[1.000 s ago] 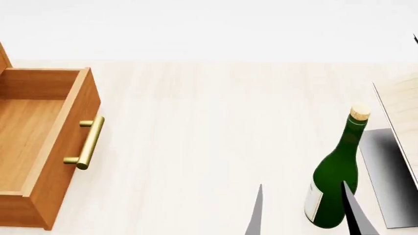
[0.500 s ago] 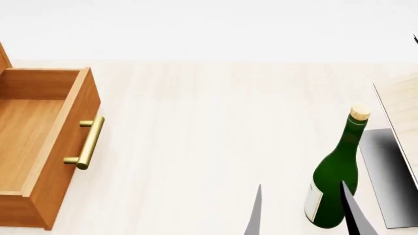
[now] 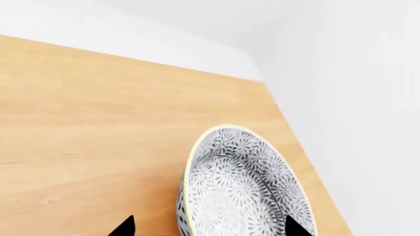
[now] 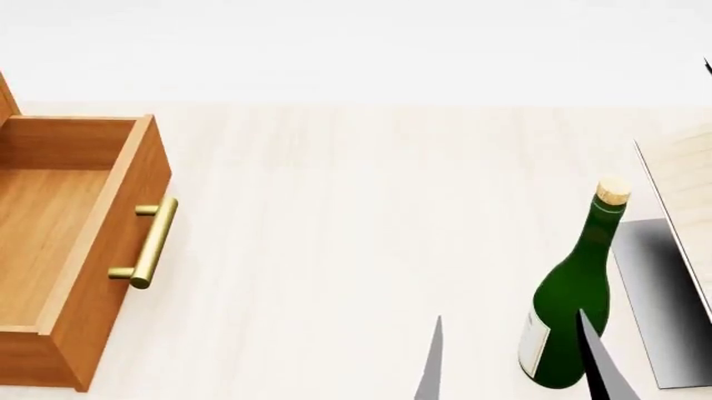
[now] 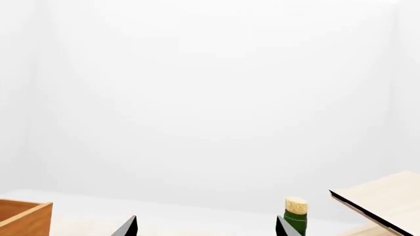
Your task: Put the bowl on top of the cabinet.
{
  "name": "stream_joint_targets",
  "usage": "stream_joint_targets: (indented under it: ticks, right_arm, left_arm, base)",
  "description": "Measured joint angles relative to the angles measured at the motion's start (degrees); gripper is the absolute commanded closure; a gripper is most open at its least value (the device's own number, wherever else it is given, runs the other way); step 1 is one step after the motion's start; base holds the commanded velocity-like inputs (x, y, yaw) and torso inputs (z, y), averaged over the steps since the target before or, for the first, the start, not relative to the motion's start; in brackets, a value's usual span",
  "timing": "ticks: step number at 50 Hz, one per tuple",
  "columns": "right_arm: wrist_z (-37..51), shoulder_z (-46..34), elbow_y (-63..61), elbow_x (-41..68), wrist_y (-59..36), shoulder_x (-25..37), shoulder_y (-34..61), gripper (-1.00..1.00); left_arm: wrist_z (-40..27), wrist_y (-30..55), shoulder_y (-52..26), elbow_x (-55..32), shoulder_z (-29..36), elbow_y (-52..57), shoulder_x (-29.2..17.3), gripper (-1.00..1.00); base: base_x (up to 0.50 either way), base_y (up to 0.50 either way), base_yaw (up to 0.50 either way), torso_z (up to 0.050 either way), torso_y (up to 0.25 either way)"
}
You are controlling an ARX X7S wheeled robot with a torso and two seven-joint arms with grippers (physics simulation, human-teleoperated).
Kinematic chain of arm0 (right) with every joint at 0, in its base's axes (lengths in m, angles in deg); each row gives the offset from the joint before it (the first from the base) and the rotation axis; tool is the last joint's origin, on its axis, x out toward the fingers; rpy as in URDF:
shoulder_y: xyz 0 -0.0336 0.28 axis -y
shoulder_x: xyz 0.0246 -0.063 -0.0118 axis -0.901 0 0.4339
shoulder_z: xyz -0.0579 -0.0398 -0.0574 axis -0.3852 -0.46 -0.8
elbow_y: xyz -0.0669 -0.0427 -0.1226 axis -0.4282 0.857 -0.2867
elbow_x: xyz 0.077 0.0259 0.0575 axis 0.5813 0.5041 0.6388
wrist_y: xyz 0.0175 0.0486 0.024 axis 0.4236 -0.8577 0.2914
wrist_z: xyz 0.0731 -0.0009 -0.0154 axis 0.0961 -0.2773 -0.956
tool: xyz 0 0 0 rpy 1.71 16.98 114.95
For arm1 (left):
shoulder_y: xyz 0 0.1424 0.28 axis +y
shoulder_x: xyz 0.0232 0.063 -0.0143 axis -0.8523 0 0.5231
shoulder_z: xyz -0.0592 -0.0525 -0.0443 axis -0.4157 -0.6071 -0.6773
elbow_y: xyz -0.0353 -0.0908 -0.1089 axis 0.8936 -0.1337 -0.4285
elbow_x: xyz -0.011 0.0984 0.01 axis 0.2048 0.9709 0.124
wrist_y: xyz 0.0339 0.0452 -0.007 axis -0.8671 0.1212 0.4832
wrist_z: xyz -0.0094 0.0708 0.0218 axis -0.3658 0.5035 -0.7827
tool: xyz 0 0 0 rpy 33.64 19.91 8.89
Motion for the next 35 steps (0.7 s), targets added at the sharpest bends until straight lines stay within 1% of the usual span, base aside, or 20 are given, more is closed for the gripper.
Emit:
stream_joint_targets:
  ticks: [7,15,27,30,35]
  right_arm:
    - [0.1,-0.1,0.0,0.0,0.1,0.1,-0.1,-1.0]
    - [0.2,-0.1,-0.2,0.1,0.2,0.3,-0.1,-1.0]
    - [0.5,0.2,-0.5,0.5,0.2,0.6,-0.2,-1.0]
    - [0.6,0.3,-0.6,0.7,0.3,0.6,-0.3,-1.0]
    - [0.9,0.8,-0.8,0.8,0.7,0.7,-0.4,-1.0]
  left_arm:
    - [-1.4,4.2,1.3,-1.3,-0.8,7.2,1.4,-1.0]
    - [-5.6,12.3,6.5,-5.3,-5.5,23.6,4.1,-1.0]
    - [-8.8,27.4,17.6,-15.6,-14.9,51.6,9.1,-1.0]
    - [-8.3,30.3,21.3,-18.7,-16.5,59.1,10.3,-1.0]
    - [-5.7,32.6,28.6,-23.2,-17.5,71.5,11.9,-1.0]
  base:
    - [0.0,0.0,0.0,0.0,0.0]
    - [0.0,0.0,0.0,0.0,0.0]
    - [0.0,0.0,0.0,0.0,0.0]
    - [0.0,0.0,0.0,0.0,0.0]
    - [0.0,0.0,0.0,0.0,0.0]
